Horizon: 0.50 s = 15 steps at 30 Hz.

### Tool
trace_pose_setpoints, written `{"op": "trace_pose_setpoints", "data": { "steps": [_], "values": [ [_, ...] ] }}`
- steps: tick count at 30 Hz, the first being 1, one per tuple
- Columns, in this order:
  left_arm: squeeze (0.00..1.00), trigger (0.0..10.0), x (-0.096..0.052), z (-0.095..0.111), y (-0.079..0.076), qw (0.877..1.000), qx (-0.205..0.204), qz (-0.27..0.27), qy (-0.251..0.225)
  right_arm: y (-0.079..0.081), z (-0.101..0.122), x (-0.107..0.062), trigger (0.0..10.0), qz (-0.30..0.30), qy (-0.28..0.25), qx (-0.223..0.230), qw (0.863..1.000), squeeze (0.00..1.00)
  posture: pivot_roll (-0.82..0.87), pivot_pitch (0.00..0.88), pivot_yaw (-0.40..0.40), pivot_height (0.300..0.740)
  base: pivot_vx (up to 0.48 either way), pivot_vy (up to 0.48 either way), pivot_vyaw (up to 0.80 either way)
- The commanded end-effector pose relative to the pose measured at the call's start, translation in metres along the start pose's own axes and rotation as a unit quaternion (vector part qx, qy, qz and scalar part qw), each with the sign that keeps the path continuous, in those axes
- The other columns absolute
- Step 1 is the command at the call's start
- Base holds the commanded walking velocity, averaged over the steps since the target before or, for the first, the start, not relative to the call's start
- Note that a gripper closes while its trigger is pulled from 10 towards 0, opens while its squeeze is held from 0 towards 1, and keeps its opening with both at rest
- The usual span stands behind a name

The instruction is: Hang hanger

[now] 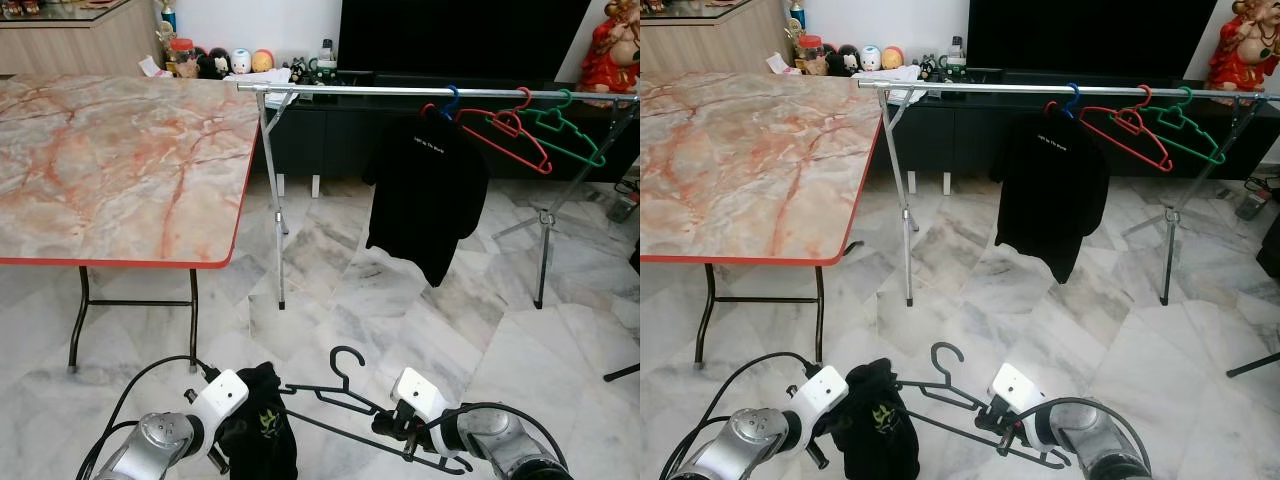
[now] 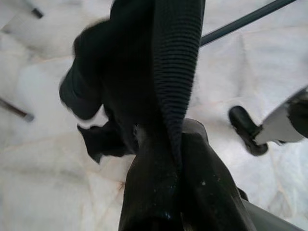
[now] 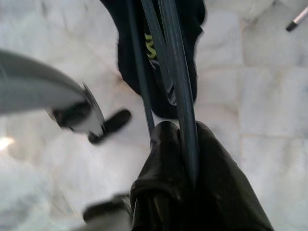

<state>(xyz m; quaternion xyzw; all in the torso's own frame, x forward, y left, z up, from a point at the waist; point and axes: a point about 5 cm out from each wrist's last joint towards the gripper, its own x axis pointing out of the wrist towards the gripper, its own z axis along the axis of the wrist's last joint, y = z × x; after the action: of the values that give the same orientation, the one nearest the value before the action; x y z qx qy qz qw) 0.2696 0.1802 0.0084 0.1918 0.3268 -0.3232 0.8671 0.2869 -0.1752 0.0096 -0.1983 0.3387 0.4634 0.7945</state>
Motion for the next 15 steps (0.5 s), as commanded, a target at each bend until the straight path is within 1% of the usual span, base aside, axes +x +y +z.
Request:
{"op": "trace_pose_setpoints", "data": {
  "steps": [1, 2, 3, 4, 7, 9, 10, 11, 12, 13, 15],
  "values": [
    [0.0, 0.0, -0.003, 0.001, -0.004, 1.0, 0.0, -0.025, -0.013, 0.001, -0.007, -0.004, 0.0, 0.02, 0.028, -0.024, 0.999, 0.0, 0.07, 0.072, -0.037, 0.74, 0.0, 0.0, 0.0],
    [0.0, 0.0, -0.004, 0.004, -0.005, 0.999, -0.006, -0.034, -0.028, 0.004, -0.01, -0.004, 0.0, 0.043, 0.039, -0.033, 0.998, 0.0, 0.07, 0.072, -0.037, 0.74, 0.0, 0.0, 0.0],
    [0.0, 0.0, -0.004, 0.004, -0.005, 0.999, -0.006, -0.034, -0.028, 0.004, -0.01, -0.004, 0.0, 0.043, 0.039, -0.033, 0.998, 0.0, 0.07, 0.072, -0.037, 0.74, 0.0, 0.0, 0.0],
    [0.0, 0.0, -0.005, 0.008, -0.006, 0.998, -0.016, -0.038, -0.04, 0.008, -0.013, -0.003, 0.0, 0.065, 0.057, -0.047, 0.995, 0.0, 0.07, 0.07, -0.037, 0.74, 0.0, 0.0, 0.0],
    [0.0, 0.0, -0.006, 0.013, -0.009, 0.997, -0.018, -0.056, -0.054, 0.015, -0.017, -0.002, 0.0, 0.11, 0.081, -0.06, 0.989, 0.0, 0.07, 0.069, -0.036, 0.74, 0.0, 0.0, 0.0],
    [0.0, 0.0, -0.007, 0.017, -0.009, 0.996, -0.023, -0.058, -0.065, 0.018, -0.021, -0.003, 0.0, 0.135, 0.11, -0.08, 0.982, 0.0, 0.07, 0.069, -0.037, 0.74, 0.0, 0.0, 0.0],
    [0.0, 0.0, -0.008, 0.022, -0.009, 0.994, -0.036, -0.063, -0.082, 0.022, -0.026, -0.003, 0.0, 0.157, 0.142, -0.104, 0.972, 0.0, 0.07, 0.07, -0.037, 0.74, 0.0, 0.0, 0.0],
    [0.0, 0.0, -0.008, 0.024, -0.009, 0.993, -0.039, -0.065, -0.087, 0.023, -0.028, -0.003, 0.0, 0.163, 0.149, -0.11, 0.969, 0.0, 0.07, 0.07, -0.037, 0.74, 0.0, 0.0, 0.0],
    [0.0, 0.0, -0.009, 0.03, -0.008, 0.99, -0.055, -0.071, -0.109, 0.027, -0.03, -0.003, 0.0, 0.19, 0.156, -0.106, 0.964, 0.0, 0.07, 0.07, -0.037, 0.74, 0.0, 0.0, 0.0],
    [0.0, 0.0, -0.009, 0.03, -0.008, 0.99, -0.055, -0.071, -0.109, 0.027, -0.03, -0.003, 0.0, 0.19, 0.156, -0.106, 0.964, 0.0, 0.07, 0.07, -0.037, 0.74, 0.0, 0.0, 0.0],
    [0.0, 0.0, -0.013, 0.041, -0.006, 0.983, -0.081, -0.075, -0.148, 0.031, -0.034, -0.003, 0.0, 0.211, 0.177, -0.117, 0.954, 0.0, 0.07, 0.07, -0.037, 0.74, 0.0, 0.0, 0.0]
  ]
}}
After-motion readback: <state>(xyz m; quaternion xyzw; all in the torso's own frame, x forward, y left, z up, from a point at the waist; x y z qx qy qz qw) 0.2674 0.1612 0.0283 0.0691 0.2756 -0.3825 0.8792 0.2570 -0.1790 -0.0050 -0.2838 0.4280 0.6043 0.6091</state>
